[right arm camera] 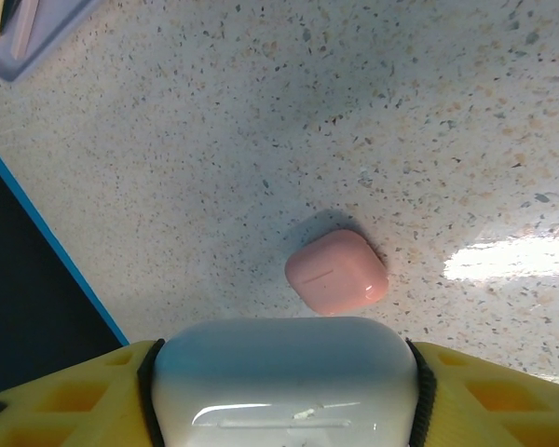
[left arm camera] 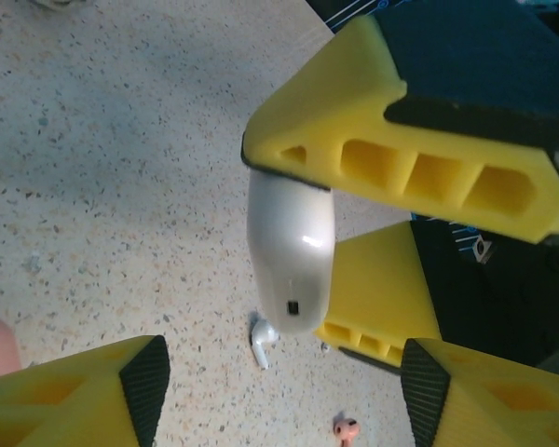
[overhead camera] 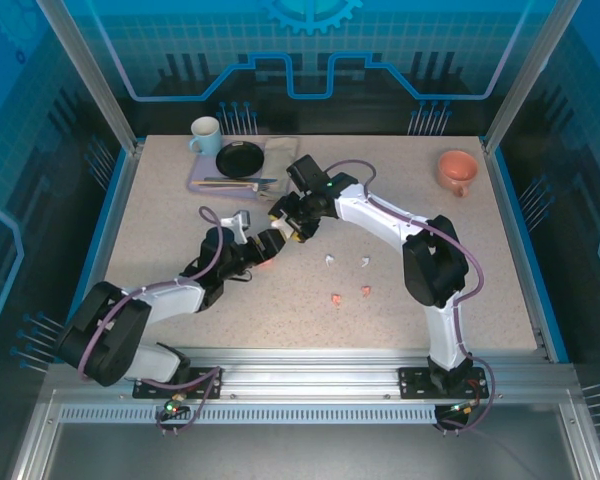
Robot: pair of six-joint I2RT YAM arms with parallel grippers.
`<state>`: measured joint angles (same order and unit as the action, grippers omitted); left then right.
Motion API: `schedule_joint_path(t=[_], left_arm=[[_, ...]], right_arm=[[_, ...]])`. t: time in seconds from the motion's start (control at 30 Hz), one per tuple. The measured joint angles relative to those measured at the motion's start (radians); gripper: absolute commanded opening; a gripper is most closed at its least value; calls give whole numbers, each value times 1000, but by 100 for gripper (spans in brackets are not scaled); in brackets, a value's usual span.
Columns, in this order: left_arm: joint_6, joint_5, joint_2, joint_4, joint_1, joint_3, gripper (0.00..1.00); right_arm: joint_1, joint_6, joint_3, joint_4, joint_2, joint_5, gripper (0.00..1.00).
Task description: Insert the wireless bluetooth earbuds into the charging case
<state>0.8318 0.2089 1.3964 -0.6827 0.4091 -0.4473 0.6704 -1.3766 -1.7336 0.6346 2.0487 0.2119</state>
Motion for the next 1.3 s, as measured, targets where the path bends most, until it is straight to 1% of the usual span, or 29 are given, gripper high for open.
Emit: schedule_joint_path(t=[0.37,0.5,0.6,0.67,0.87,1.0,1.1,1.13,1.2,1.3], left_arm=[[0,-7,80,-28,0,-67,53],[0,-7,101,-37,0,-74,46],[0,-6,117,-42,1,-79,44],[0,-6,120,-42,1,-80,43],[0,-13,124,-40,1,-80,29],[1,-14,124,-37,1,-80,28],[0,-14,124,-37,1,-80,24],[1,-14,124,-37,1,-80,21],[0,-14,124,-37,1,-80,14],[0,-11,124,-32,1,-86,6]], right_arm=[[0,-19,29,-21,0,11,61],[0,-23,33,-27,0,14,61],[0,-24,33,-32,0,18,61],[0,-27,33,-35,0,22,61],[-3,-35,33,-38,-1,27,61],[-4,-38,35,-39,-2,28,61],[-4,-38,35,-40,-2,28,61],[-4,-38,38,-42,-3,28,61],[-4,-38,40,-45,-5,27,64],[-4,-44,47,-52,-9,24,75]])
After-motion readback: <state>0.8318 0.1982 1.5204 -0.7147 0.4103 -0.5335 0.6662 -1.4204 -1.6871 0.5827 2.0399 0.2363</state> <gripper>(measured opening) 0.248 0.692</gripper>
